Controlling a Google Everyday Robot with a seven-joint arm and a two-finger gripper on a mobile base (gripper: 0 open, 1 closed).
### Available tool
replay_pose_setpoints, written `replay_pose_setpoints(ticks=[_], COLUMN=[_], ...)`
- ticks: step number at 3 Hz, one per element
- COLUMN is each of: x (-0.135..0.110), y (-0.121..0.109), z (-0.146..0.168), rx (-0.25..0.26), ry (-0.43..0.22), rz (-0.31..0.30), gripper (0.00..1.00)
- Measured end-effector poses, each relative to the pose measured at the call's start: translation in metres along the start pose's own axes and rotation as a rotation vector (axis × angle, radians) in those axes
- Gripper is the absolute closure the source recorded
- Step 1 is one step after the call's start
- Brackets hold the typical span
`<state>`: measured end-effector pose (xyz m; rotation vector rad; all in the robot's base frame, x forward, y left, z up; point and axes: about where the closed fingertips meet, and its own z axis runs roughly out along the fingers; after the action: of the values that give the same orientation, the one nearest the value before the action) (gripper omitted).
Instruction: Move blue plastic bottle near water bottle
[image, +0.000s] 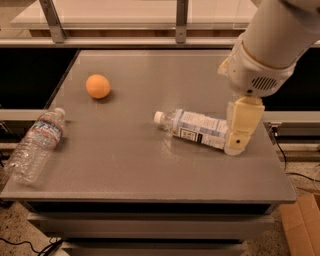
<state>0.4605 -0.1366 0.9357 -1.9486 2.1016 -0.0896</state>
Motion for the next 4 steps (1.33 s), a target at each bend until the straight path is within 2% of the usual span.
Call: replay_pose_setpoints(ticks=[1,2,3,4], x=[-0.020,-0.031,-0.035,-0.036], y=[-0.001,-0.003,-0.006,-0.009], z=[0.031,0.059,0.080,0.093], rx=[-0.024,-0.045,-0.065,-0.081], ry=[0.034,0.063,0.077,0.081], rz=[-0.042,-0.045,-0.034,-0.027], gripper=[0.00,0.00,0.11,0.34])
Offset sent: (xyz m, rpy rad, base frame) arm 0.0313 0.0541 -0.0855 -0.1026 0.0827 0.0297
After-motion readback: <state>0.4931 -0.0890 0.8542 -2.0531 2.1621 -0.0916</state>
